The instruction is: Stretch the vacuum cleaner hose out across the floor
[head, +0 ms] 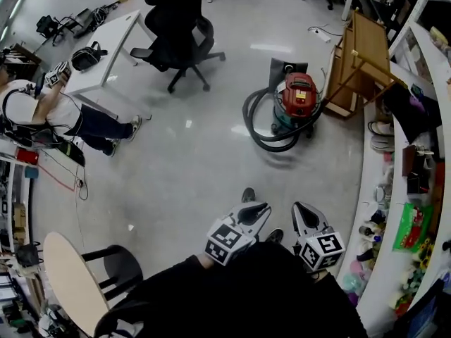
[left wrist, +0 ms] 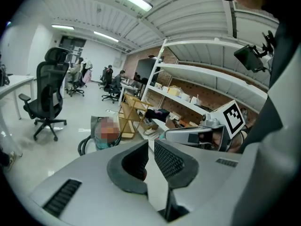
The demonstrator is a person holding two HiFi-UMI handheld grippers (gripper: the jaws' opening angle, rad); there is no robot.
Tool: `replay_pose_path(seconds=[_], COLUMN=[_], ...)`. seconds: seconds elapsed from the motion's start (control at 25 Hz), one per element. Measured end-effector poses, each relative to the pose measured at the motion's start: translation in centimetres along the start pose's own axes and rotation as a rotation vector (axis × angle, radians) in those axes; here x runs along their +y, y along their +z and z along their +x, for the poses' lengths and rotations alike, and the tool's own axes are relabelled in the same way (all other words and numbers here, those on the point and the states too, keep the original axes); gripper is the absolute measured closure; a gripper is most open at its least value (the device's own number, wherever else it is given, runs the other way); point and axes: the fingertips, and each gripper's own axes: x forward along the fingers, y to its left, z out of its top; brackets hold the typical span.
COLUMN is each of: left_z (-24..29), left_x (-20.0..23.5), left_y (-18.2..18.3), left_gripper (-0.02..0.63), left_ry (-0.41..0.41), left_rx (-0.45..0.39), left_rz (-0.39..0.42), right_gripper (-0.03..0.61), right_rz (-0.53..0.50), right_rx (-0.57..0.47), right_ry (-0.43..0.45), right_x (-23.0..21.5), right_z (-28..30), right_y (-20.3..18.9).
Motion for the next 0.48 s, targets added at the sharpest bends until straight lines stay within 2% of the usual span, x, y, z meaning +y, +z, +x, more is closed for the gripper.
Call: replay_pose_path(seconds=[0.2,0.32,0.48], left_z=[3.0,4.4,5.9], left_x=[5.3,8.3,11.8], left_y=[6.2,8.3,10.5], left_gripper=[0.560,0.560,0.560], left_ry=[-0.107,-0.152,-0.170], left_rx=[-0.053,-0.067,-0.078], left_rz=[0.015,0.015,0.029], right_gripper=[0.574,0.574,0.574], right_rz=[-0.042,-0.043,-0.033], right_rx=[-0.010,0.007,0.011], right_ry=[-0.118,-0.149,-0.213], right_x=[-1.8,-2.4,-4.0], right_z=[4.2,7.0,9.3], right_y=[5.4,6.9,8.4])
